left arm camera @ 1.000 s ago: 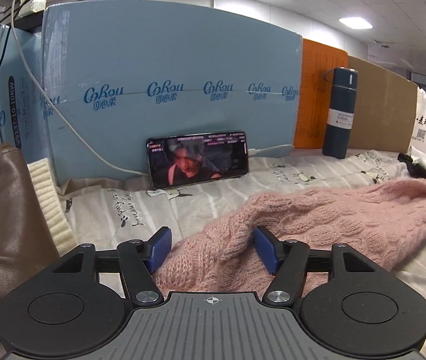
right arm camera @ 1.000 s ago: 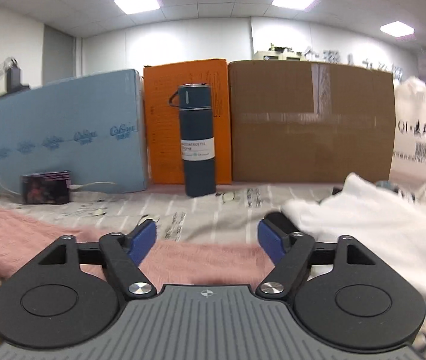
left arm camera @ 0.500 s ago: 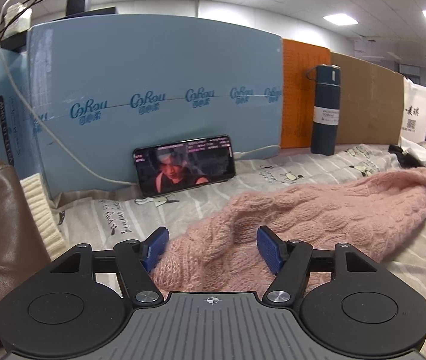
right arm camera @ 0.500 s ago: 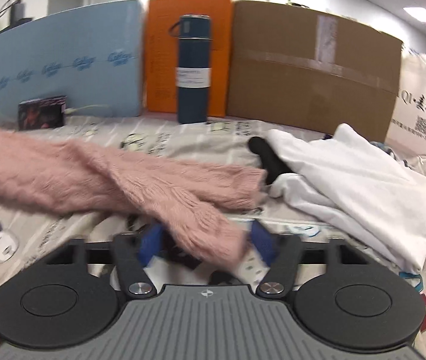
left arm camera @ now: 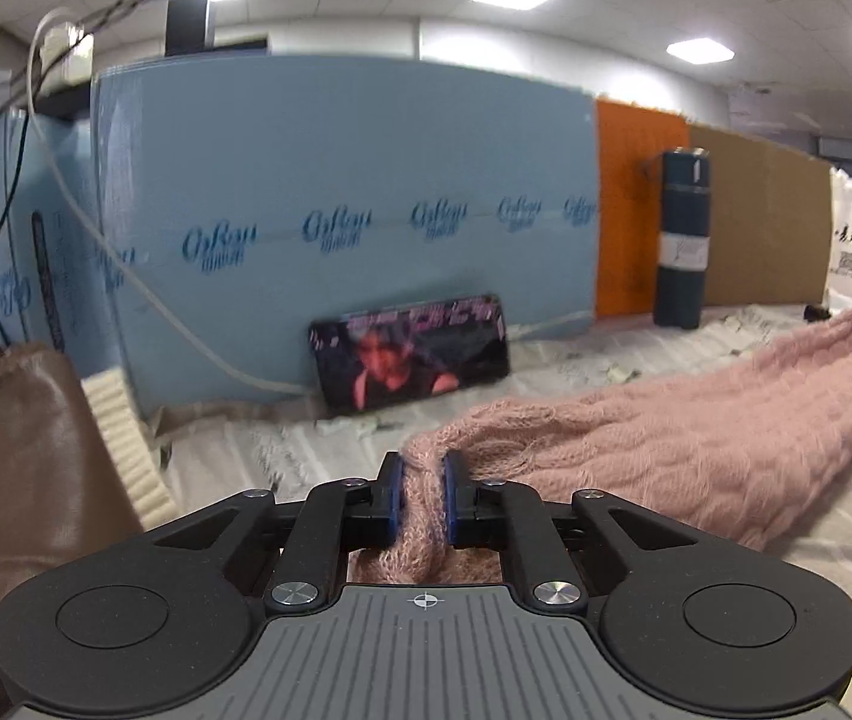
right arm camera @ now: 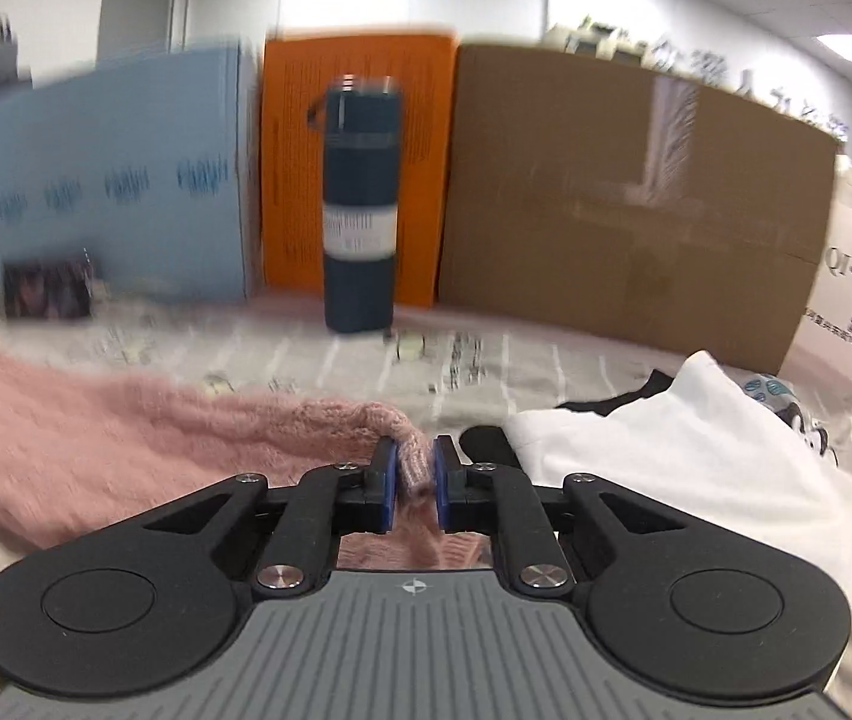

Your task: Fold clothes

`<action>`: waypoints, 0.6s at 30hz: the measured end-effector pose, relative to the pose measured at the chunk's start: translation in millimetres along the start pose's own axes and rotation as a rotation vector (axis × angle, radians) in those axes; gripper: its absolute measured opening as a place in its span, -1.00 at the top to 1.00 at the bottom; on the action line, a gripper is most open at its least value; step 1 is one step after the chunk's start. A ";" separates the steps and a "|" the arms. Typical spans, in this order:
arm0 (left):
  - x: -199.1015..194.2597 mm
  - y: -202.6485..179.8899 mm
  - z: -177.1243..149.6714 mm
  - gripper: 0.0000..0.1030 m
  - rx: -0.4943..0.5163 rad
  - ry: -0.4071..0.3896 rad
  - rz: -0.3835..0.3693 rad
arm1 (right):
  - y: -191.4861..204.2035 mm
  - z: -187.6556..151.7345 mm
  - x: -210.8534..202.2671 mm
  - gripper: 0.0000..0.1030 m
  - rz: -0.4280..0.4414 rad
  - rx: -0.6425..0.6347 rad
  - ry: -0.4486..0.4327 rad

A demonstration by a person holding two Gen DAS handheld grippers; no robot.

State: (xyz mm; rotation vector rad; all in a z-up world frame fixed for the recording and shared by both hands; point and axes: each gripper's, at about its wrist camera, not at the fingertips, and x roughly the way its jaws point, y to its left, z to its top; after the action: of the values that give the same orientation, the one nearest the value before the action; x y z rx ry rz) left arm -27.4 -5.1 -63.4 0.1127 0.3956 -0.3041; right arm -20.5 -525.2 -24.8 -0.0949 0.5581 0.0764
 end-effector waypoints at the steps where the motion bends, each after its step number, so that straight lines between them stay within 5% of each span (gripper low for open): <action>1: 1.4 -0.5 -0.6 0.74 0.004 0.006 0.002 | -1.7 4.1 9.0 0.76 -0.005 -0.010 0.036; 5: 5.1 -1.0 -2.5 0.64 0.013 0.025 0.012 | -13.5 8.1 37.2 0.44 -0.083 0.004 0.128; 8: 4.2 1.7 -2.2 0.52 -0.001 0.027 0.015 | -26.1 3.5 40.0 0.30 -0.125 0.080 0.105; 12: -1.9 10.6 0.0 -0.10 -0.064 0.013 0.005 | -39.1 -5.7 25.3 0.05 -0.166 0.216 0.013; 16: -11.7 20.7 3.4 -0.41 -0.136 -0.003 -0.033 | -39.7 -12.8 -4.1 -0.48 -0.171 0.376 -0.107; 18: -17.0 22.1 4.9 -0.67 -0.144 -0.013 -0.043 | -33.1 -14.6 -17.9 -0.52 -0.149 0.407 -0.132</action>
State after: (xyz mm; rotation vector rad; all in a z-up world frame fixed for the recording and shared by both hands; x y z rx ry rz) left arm -33.6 19.6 -51.1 -0.0391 0.4066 -0.3178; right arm -40.0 -560.5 -25.3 0.2630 0.4237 -0.1747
